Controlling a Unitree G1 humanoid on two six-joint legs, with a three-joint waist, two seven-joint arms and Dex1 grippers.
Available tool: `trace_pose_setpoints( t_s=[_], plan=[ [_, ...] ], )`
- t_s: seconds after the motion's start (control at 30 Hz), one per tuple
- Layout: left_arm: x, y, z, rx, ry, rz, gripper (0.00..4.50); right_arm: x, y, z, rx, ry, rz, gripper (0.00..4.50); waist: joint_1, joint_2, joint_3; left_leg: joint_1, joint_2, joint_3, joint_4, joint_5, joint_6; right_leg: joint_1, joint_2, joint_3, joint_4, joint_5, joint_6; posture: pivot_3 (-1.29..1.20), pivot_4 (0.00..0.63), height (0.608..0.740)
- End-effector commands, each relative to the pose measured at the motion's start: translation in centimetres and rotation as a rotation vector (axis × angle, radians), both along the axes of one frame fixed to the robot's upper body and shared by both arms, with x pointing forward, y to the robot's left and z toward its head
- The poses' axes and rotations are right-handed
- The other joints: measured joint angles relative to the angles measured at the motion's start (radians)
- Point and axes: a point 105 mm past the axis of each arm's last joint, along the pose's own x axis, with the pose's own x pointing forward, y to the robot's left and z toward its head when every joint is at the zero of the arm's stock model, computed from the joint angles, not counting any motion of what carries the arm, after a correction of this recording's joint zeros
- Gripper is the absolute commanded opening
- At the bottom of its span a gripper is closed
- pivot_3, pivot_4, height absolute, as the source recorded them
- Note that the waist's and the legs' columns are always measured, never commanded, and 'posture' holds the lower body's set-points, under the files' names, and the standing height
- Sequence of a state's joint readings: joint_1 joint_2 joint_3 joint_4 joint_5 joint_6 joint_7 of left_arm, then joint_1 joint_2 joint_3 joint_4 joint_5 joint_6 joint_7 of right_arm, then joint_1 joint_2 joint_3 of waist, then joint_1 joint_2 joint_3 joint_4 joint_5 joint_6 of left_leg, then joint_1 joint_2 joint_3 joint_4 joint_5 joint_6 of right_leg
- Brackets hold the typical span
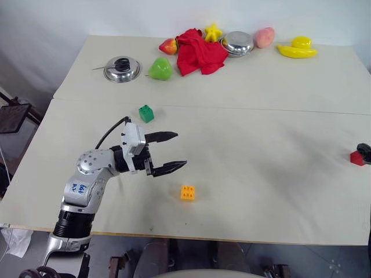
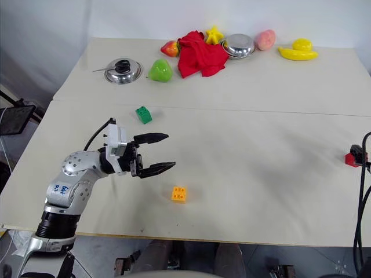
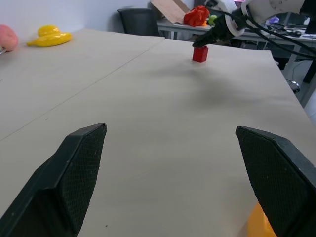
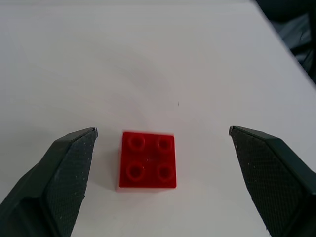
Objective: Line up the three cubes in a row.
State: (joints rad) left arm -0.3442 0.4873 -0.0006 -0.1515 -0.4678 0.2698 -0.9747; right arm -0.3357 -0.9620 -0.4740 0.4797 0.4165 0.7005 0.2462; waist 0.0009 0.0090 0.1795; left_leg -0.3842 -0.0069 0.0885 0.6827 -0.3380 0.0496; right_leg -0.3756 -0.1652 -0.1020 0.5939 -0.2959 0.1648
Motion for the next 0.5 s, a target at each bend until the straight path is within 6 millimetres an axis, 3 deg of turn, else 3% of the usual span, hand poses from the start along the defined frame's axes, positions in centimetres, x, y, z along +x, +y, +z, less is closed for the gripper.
trace_pose_setpoints(
  t_s=[0.03,0.33,0.43,0.5],
  plan=[
    [-0.3,0.4,1.3,-0.014,-0.055,0.013,4.46,0.3,-0.4,1.2,-0.013,-0.017,0.013,4.5,-0.002,0.0,0.0,0.0,0.0,0.0,0.0,0.0,0.0,0.0,0.0,0.0,0.0,0.0,0.0,0.0,0.15,0.74],
    [-0.4,0.0,1.4,-0.015,-0.06,-0.002,4.46,0.8,-0.5,-0.1,0.018,-0.002,0.011,4.5,-0.002,0.0,0.0,-0.001,0.0,0.0,0.0,0.0,-0.001,0.0,0.0,-0.001,-0.001,0.0,0.001,0.0,0.15,0.74],
    [-0.3,0.0,1.6,-0.013,-0.066,-0.008,4.5,0.9,-0.4,-0.6,0.041,0.007,0.022,3.92,-0.002,0.0,0.0,-0.001,0.001,0.0,0.0,0.001,-0.001,0.0,0.001,-0.001,-0.001,0.0,0.001,0.0,0.15,0.74],
    [-0.2,0.0,1.7,-0.012,-0.069,-0.011,4.5,1.0,-0.5,-0.5,0.032,-0.006,0.024,3.22,-0.002,0.0,0.0,-0.001,0.0,0.0,0.0,0.001,-0.001,0.0,0.001,-0.001,-0.001,0.0,0.001,0.0,0.15,0.74]
  ],
)
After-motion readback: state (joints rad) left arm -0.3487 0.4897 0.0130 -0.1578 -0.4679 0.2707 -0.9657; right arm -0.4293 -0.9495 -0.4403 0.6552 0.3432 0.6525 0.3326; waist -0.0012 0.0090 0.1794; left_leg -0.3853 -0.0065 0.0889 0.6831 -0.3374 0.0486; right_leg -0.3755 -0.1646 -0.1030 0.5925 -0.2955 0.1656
